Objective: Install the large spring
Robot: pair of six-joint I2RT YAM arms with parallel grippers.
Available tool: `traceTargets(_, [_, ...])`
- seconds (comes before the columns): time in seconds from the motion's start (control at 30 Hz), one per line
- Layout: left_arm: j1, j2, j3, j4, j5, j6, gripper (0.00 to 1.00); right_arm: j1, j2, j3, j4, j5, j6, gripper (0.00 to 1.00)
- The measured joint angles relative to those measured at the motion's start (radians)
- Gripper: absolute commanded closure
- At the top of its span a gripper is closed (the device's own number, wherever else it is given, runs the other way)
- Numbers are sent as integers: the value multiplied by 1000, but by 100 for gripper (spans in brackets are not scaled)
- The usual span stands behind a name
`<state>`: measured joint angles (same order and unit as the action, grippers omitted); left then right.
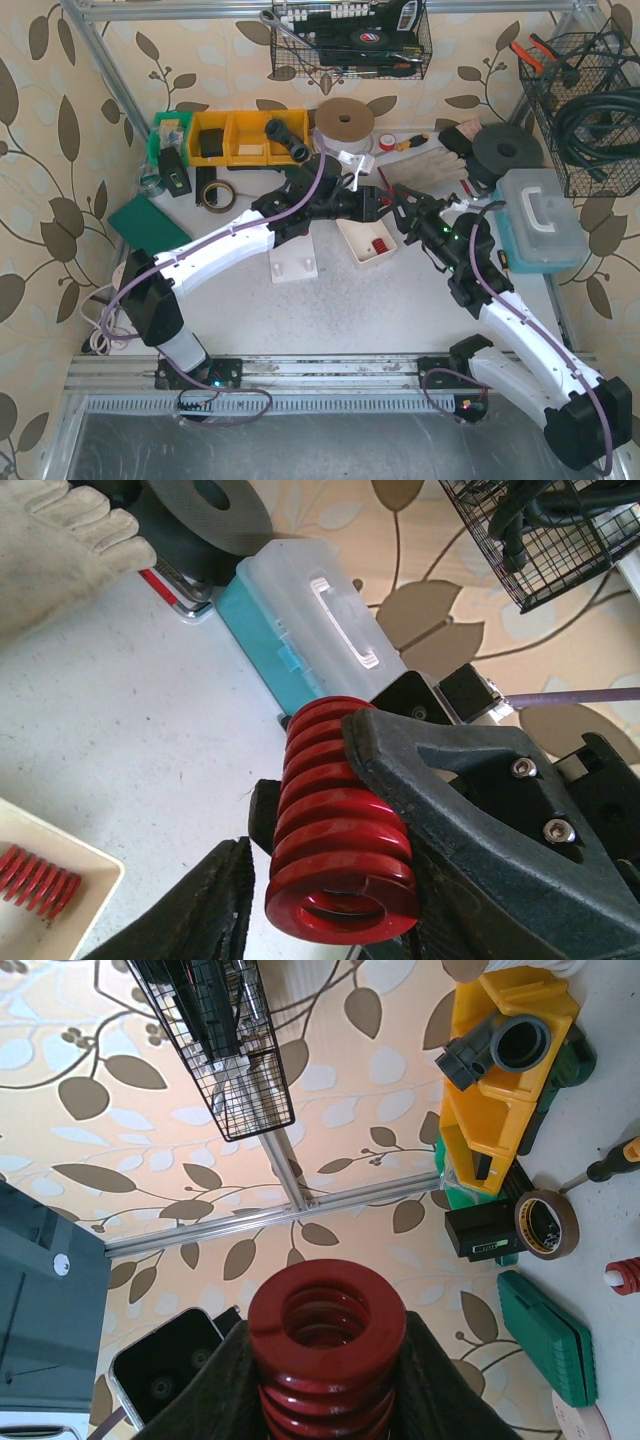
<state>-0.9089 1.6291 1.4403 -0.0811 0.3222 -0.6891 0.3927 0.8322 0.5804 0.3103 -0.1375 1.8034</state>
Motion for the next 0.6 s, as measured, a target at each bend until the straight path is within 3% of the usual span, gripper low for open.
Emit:
traceTargets(0.17, [0, 0, -1, 0, 4, 0, 66, 1, 0, -5, 1, 0, 2, 100])
traceTargets(0.4, [0, 0, -1, -5, 12, -3, 100, 2, -1, -11, 2, 0, 3, 100])
traceTargets(0.57, [0, 0, 0, -13, 16, -2, 100, 3, -8, -14, -5, 0, 2, 100])
traceTargets(0.6, [0, 0, 0, -17, 18, 0, 100, 4, -10, -14, -12, 0, -2, 95])
